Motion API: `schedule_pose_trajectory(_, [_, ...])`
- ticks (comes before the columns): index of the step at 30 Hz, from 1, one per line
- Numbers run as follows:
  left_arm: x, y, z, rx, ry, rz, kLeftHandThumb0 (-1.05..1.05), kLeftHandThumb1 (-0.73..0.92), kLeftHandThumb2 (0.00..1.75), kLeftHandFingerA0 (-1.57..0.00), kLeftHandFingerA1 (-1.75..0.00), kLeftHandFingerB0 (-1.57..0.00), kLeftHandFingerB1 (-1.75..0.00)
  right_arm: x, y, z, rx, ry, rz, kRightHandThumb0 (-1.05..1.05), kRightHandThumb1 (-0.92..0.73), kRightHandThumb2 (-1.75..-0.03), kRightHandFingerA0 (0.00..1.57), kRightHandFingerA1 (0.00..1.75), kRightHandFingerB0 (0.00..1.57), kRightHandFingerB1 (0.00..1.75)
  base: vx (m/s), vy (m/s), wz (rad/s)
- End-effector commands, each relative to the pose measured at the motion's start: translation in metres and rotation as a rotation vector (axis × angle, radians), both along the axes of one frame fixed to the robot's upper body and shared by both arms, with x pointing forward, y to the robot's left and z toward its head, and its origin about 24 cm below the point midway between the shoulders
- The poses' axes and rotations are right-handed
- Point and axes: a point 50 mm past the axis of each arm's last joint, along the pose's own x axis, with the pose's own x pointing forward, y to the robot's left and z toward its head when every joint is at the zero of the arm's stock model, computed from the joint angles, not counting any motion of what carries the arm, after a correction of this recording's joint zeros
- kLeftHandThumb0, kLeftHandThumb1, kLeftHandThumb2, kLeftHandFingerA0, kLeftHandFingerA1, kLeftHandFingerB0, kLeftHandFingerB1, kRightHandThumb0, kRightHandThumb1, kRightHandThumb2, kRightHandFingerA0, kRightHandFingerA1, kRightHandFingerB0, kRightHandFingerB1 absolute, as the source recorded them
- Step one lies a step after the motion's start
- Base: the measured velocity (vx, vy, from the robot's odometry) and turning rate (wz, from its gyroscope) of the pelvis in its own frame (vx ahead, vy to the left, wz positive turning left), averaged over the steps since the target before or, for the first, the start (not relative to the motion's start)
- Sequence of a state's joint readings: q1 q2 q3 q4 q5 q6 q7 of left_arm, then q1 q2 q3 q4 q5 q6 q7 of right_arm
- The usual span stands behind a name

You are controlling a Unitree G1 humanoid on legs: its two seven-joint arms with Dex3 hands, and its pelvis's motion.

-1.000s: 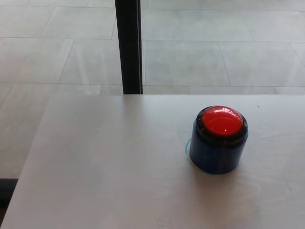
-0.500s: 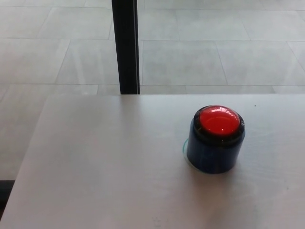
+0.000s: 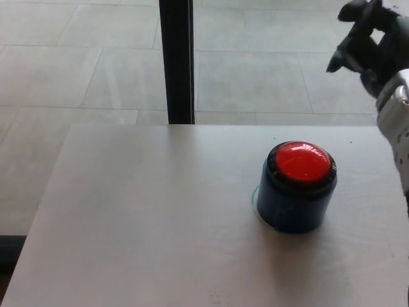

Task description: The robot uses its right hand to press the red button kept in the middle of the desk

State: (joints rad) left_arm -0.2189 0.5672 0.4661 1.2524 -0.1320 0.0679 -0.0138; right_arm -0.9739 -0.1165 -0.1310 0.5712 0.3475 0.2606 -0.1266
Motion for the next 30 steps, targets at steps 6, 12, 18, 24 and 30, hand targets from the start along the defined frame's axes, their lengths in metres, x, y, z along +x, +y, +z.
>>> schedule_pose_trajectory(6, [-0.002, 0.005, 0.004, -0.005, -0.011, 0.037, -0.75, 0.92, 1.26, -0.54, -0.99, -0.29, -0.78, -0.004, 0.017, -0.032, -0.065, 0.058, 0.077, -0.14, -0.51, -1.25, 0.92, 1.75, 0.74, 1.6, 0.0, 0.0, 0.0])
schedule_pose_trajectory(12, [-0.002, 0.006, 0.006, 0.004, 0.002, 0.026, -0.74, 0.92, 1.3, -0.54, -0.97, -0.27, -0.75, -0.005, 0.019, -0.044, -0.091, 0.108, 0.07, -0.17, -0.46, -1.31, 0.94, 1.75, 0.76, 1.62, 0.0, 0.0, 0.0])
schedule_pose_trajectory(18, [-0.003, 0.006, 0.005, 0.019, 0.023, 0.006, -0.76, 0.92, 1.3, -0.58, -0.99, -0.3, -0.78, -0.008, 0.023, -0.057, -0.107, 0.131, 0.096, -0.17, -0.48, -1.28, 0.94, 1.75, 0.76, 1.61, 0.0, 0.0, 0.0])
schedule_pose_trajectory(24, [0.0, 0.006, 0.007, 0.016, 0.01, 0.013, -0.74, 0.92, 1.3, -0.57, -0.99, -0.3, -0.77, -0.011, 0.028, -0.07, -0.107, 0.163, 0.108, -0.18, -0.44, -1.34, 0.97, 1.75, 0.76, 1.64, 0.0, 0.0, 0.0])
schedule_pose_trajectory(30, [0.002, 0.006, 0.007, 0.028, 0.03, -0.015, -0.74, 0.92, 1.22, -0.46, -1.17, -0.29, -0.9, -0.014, 0.032, -0.084, -0.136, 0.199, 0.129, -0.18, -0.48, -1.29, 0.95, 1.75, 0.77, 1.62, 0.0, 0.0, 0.0])
